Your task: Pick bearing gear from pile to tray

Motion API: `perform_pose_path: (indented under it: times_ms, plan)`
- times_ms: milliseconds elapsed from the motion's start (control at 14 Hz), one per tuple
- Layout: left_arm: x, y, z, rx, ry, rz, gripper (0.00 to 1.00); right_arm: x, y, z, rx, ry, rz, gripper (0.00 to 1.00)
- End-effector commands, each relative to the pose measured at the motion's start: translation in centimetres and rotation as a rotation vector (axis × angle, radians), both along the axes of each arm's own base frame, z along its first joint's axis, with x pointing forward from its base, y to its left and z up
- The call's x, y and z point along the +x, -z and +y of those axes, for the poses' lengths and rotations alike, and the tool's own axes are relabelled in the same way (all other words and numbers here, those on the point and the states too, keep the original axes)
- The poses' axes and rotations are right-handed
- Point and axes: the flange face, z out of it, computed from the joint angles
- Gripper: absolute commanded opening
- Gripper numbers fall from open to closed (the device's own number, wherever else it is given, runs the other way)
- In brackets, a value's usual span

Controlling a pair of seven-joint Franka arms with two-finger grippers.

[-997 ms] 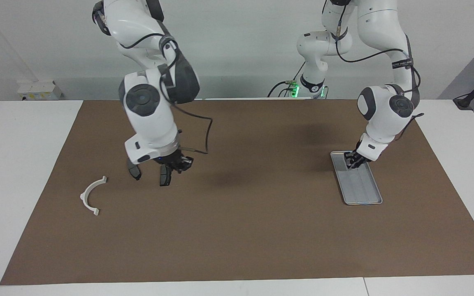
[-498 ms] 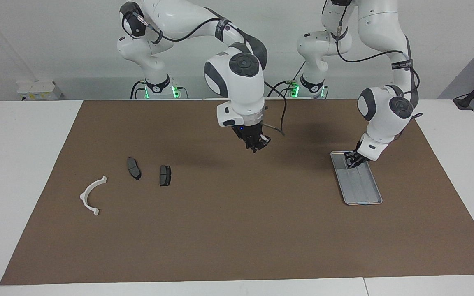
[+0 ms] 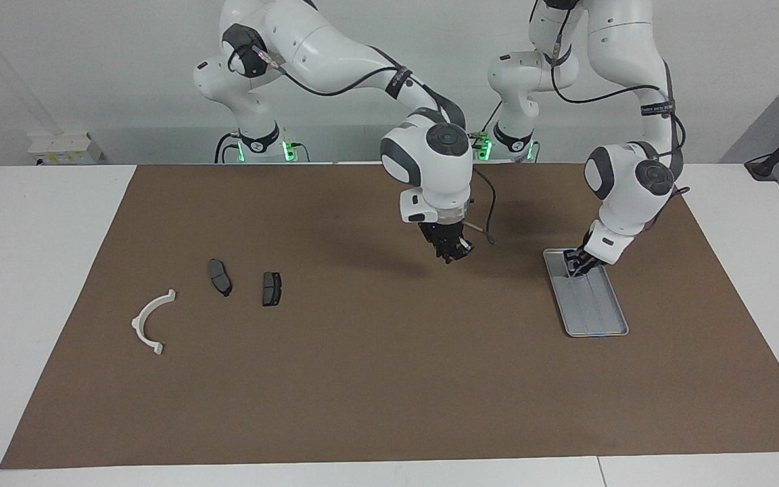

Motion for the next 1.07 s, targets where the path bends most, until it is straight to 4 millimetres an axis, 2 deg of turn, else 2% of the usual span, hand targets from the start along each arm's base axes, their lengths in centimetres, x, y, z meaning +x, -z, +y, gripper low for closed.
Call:
perform_pose_path:
  times_ms: [0, 142, 214, 285, 356, 427, 570, 641, 712, 854, 997]
  plan:
    - [-1.0, -0.5, 0.3, 0.005, -0.001, -0.021, 0.35, 0.1, 1.0, -0.7, 0.006, 0.017, -0.029, 0.0]
    - [-1.0, -0.6, 0.3, 0.005, -0.002, -0.023, 0.37, -0.6, 2.9, -0.9, 0.003, 0.005, -0.043, 0.0]
    - [-1.0, -0.6, 0.3, 0.005, -0.001, -0.023, 0.6, -1.0, 4.0, -1.0, 0.004, 0.001, -0.045, 0.0]
    - [-0.9, -0.6, 0.3, 0.005, -0.001, -0.021, 0.83, -0.9, 4.1, -1.1, 0.005, 0.002, -0.048, 0.0]
    - [-0.7, -0.9, 0.3, 0.005, -0.004, -0.026, 0.91, -0.9, 4.1, -1.2, 0.001, 0.001, -0.05, 0.0]
    - [-0.4, -1.1, 0.1, 0.004, -0.008, -0.031, 0.91, -0.9, 4.1, -1.2, 0.001, 0.001, -0.05, 0.0]
    - [1.4, -2.9, -1.5, -0.004, -0.086, -0.064, 0.91, -0.7, 3.7, -1.3, -0.002, 0.002, -0.046, 0.0]
    - [1.9, -3.6, -4.1, -0.007, -0.121, -0.071, 0.89, -0.6, 3.6, -1.3, -0.005, 0.002, -0.043, 0.36]
    - [2.1, -3.5, -6.1, -0.009, -0.144, -0.071, 0.85, -0.7, 3.6, -1.4, -0.021, 0.001, -0.029, 0.99]
    - [2.4, -4.2, -8.3, -0.016, -0.188, -0.085, 0.8, 0.1, 2.5, -2.0, -0.077, 0.002, 0.019, 1.0]
    - [2.6, -4.6, -9.9, -0.02, -0.218, -0.089, 0.78, 2.1, -1.0, -3.4, -0.094, -0.011, 0.032, 1.0]
